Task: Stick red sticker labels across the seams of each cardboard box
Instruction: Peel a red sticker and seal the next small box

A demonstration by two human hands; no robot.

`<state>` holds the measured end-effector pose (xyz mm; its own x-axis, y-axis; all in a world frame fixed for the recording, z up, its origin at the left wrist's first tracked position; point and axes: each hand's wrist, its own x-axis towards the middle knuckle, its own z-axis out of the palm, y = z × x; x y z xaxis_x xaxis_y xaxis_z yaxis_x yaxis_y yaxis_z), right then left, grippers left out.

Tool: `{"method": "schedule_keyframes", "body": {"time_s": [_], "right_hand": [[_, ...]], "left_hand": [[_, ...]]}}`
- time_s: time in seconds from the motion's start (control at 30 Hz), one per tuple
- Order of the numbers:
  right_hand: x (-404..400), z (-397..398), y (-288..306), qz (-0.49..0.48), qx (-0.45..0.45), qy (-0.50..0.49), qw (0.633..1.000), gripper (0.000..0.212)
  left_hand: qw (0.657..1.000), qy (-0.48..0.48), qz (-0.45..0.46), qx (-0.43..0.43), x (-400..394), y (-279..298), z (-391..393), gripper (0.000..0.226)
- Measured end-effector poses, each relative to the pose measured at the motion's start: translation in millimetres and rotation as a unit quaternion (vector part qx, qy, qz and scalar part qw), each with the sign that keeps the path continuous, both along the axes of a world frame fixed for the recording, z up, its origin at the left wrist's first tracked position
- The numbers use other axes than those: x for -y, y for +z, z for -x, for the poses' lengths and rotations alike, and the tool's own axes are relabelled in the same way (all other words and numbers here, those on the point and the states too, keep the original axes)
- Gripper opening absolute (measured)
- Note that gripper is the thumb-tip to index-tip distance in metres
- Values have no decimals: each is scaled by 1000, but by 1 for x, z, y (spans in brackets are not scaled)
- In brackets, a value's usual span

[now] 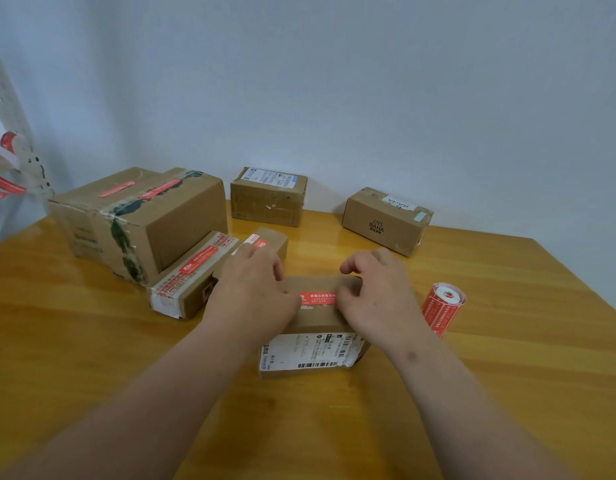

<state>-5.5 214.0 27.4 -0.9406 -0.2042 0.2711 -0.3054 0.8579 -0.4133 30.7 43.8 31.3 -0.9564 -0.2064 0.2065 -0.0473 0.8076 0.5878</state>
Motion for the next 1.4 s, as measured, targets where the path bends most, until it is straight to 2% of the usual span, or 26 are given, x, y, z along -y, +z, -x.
{"method": "schedule_keyframes", "body": {"time_s": [0.07, 0.13, 0.17, 0.23, 0.3, 0.37, 0.43, 0.53, 0.6, 0.7, 0.77, 0.8, 0.83, 0.9, 1.03, 1.1, 1.17, 1.23, 1.33, 1.4], "right_hand": [[-2, 1, 1, 135, 106, -24, 985, 21], [-1, 1, 2, 269, 184, -40, 945, 24], [0, 2, 1, 286, 191, -44, 938, 22], [3, 1, 0, 254, 181, -31, 950, 20], [6, -1, -3, 194, 175, -10, 965, 44], [6, -1, -1, 188, 191, -6, 963, 55], [1, 0, 2, 238, 231, -1, 943, 47], [-6, 2, 1, 339, 289, 8, 895, 41], [-8, 1, -1, 360, 299, 10, 884, 43], [-10, 3, -4, 391, 289, -1, 874, 44], [-8, 4, -6, 400, 271, -11, 876, 28], [-6, 4, -8, 378, 253, -18, 890, 17], [-4, 5, -9, 344, 235, -21, 909, 15], [-1, 5, -11, 316, 218, -30, 923, 17], [-2, 4, -8, 388, 250, -52, 886, 19], [-3, 2, -11, 357, 240, -27, 902, 12], [-4, 1, -12, 300, 237, 3, 924, 28], [-6, 2, -10, 283, 244, 13, 927, 30], [-8, -1, -6, 351, 267, 13, 898, 28], [-9, -1, -9, 318, 257, 27, 912, 26]], "left_hand": [[992, 5, -123, 27, 6, -6, 3, 20], [974, 7, -225, 40, 7, -10, 5, 17], [969, 9, -245, 39, 6, -10, 5, 14], [975, 11, -219, 35, 3, -13, 6, 10], [989, 11, -141, 49, 1, -17, 6, 37], [991, 13, -122, 59, 0, -15, 4, 49], [984, 14, -161, 70, 3, -14, 3, 44], [951, 10, -292, 97, 6, -14, 3, 34], [925, -2, -365, 106, 7, -15, 1, 33], [908, -7, -408, 89, 7, -19, 1, 28], [918, 11, -391, 64, 3, -23, 4, 19], [930, 22, -363, 53, 1, -25, 6, 19], [941, 30, -333, 45, -1, -27, 8, 22], [948, 42, -311, 46, -2, -28, 9, 24], [937, 51, -341, 55, 0, -32, 9, 16], [951, 56, -302, 45, -2, -33, 7, 12], [967, 46, -244, 47, -4, -31, 4, 31], [969, 32, -237, 60, -2, -28, 3, 40], [969, 33, -240, 60, 1, -26, 1, 38], [971, 46, -228, 50, 1, -27, 0, 36]]}}
